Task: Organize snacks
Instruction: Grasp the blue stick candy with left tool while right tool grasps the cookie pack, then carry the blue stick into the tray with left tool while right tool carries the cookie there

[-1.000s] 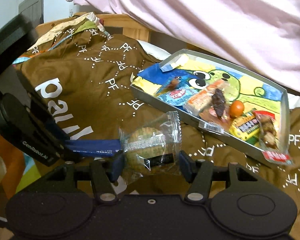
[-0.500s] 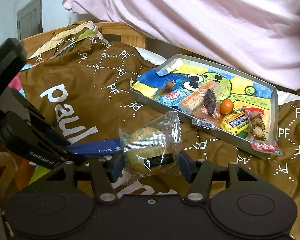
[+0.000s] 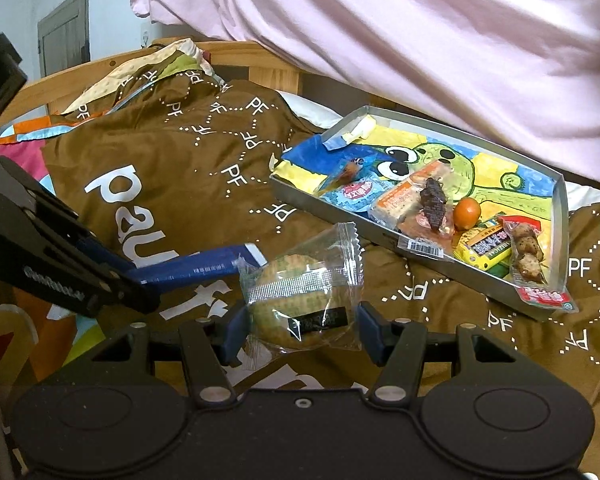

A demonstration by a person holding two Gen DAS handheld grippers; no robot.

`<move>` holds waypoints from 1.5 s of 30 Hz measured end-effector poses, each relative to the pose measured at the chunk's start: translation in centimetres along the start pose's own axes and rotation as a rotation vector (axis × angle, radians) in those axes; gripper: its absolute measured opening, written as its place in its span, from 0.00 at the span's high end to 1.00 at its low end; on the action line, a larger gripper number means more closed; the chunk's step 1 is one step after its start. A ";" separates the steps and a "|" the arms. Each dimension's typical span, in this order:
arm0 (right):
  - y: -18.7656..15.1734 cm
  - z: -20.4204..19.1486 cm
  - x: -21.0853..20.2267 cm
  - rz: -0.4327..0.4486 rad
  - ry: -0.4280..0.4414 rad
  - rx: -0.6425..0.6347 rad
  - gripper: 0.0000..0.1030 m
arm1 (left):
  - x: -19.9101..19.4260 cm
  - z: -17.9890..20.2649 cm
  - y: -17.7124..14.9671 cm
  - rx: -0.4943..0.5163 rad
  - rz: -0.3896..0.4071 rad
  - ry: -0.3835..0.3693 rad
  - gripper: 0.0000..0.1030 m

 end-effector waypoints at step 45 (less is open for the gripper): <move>9.9 10.6 11.2 0.321 -0.243 0.207 0.42 | 9.3 -1.9 16.7 -0.115 0.447 0.055 0.62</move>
Point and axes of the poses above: each gripper's, at about its wrist camera, not at the fingertips, and x roughly the way its jaws point, z to its right, y to its top, the point moved 4 cm from there along x, roughly the way its jaws point, and after that the axes turned 6 degrees about z, right-handed, at the moved point
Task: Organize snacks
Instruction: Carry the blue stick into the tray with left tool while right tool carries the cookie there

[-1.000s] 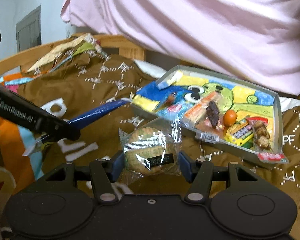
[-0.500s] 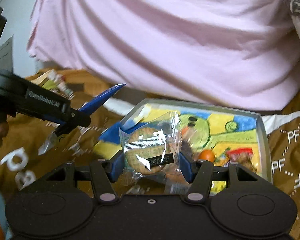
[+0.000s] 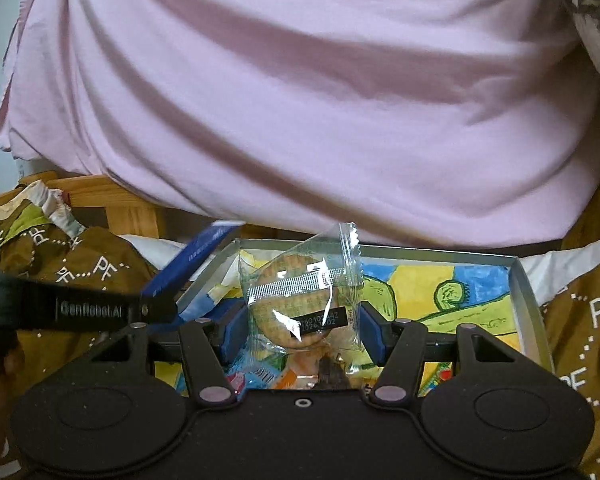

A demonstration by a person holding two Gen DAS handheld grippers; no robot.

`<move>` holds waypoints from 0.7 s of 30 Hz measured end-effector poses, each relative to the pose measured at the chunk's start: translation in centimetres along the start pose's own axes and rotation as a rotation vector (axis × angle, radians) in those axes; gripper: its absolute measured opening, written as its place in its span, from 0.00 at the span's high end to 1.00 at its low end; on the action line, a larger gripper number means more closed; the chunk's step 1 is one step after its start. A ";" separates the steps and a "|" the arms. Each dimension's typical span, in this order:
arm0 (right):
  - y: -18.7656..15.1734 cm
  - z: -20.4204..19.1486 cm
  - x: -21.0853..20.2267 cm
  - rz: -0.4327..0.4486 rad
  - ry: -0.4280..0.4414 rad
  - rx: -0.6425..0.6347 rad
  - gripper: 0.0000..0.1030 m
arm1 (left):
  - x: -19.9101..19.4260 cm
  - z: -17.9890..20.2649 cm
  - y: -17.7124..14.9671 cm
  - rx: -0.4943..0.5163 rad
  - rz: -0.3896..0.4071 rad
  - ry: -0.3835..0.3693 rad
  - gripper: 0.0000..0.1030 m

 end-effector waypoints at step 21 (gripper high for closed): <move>-2.6 -2.0 3.4 -0.034 -0.016 -0.082 0.42 | 3.0 -1.4 -1.6 0.006 -0.053 0.017 0.62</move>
Point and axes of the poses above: each gripper's, at about its wrist camera, not at the fingertips, and x roughly the way its jaws point, z to its right, y to its top, the point moved 4 cm from there along x, roughly the way its jaws point, and after that the axes turned 6 degrees about z, right-handed, at the moved point
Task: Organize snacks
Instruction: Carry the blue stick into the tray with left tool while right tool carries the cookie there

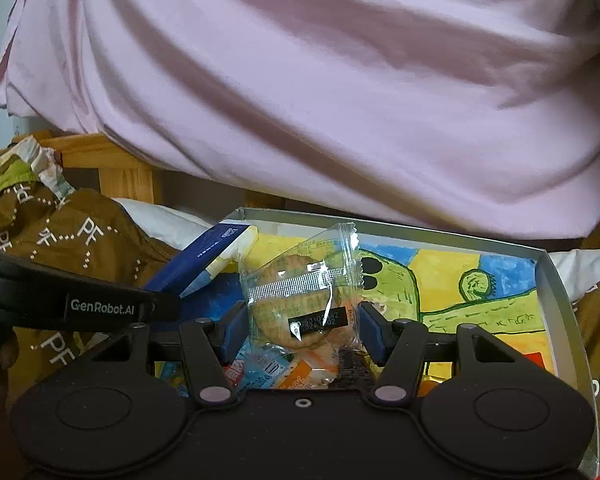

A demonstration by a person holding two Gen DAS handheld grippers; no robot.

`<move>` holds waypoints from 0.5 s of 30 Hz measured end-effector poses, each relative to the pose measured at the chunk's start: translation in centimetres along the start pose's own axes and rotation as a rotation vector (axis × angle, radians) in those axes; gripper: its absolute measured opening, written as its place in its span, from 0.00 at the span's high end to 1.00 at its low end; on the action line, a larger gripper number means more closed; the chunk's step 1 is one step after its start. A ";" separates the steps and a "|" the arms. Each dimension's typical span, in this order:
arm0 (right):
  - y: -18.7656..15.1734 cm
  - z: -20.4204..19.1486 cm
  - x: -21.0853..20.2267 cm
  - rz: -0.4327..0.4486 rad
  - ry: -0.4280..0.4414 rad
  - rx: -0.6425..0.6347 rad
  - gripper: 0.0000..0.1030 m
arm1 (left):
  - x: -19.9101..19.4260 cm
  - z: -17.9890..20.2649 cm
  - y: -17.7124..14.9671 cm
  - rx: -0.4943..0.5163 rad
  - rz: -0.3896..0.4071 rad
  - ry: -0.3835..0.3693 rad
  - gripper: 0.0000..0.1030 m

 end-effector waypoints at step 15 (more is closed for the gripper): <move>-1.1 -0.3 1.0 -0.026 0.002 -0.004 0.40 | 1.6 -0.5 -1.3 -0.033 -0.048 0.008 0.62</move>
Point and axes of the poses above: each gripper's, at about its wrist camera, not at the fingertips, and x roughly the way its jaws point, z to its right, y to its top, the point moved 4 cm from there along x, roughly the way its jaws point, and after that the axes turned 6 degrees about z, right-handed, at the moved point
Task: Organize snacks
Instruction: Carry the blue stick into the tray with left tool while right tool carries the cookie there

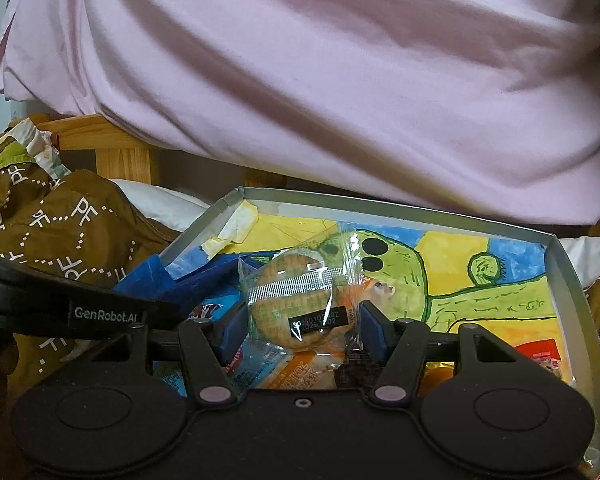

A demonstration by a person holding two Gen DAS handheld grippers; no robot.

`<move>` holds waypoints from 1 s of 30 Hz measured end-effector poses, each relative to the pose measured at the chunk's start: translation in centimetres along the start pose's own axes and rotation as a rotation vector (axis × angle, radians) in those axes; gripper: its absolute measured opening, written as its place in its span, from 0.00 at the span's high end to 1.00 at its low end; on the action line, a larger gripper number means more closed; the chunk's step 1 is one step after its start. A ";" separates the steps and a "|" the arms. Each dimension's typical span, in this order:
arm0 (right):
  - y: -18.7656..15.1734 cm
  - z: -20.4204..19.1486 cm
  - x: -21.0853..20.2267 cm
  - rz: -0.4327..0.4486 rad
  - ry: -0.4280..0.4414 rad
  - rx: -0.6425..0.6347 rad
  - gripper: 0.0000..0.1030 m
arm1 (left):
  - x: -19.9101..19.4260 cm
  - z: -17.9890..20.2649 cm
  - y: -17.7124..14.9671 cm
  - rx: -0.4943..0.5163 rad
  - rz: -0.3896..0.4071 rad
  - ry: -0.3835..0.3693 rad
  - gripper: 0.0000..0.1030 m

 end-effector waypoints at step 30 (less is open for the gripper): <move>0.1 0.6 -0.4 0.038 -0.014 0.009 0.17 | -0.1 -0.6 0.3 -0.065 -0.016 -0.039 0.57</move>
Point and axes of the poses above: each gripper's, at about its wrist camera, not at the fingertips, and x roughly the way its jaws point, z to its right, y to its top, the point moved 4 cm from there along x, roughly the way its jaws point, and after that the axes turned 6 degrees about z, right-handed, at the moved point
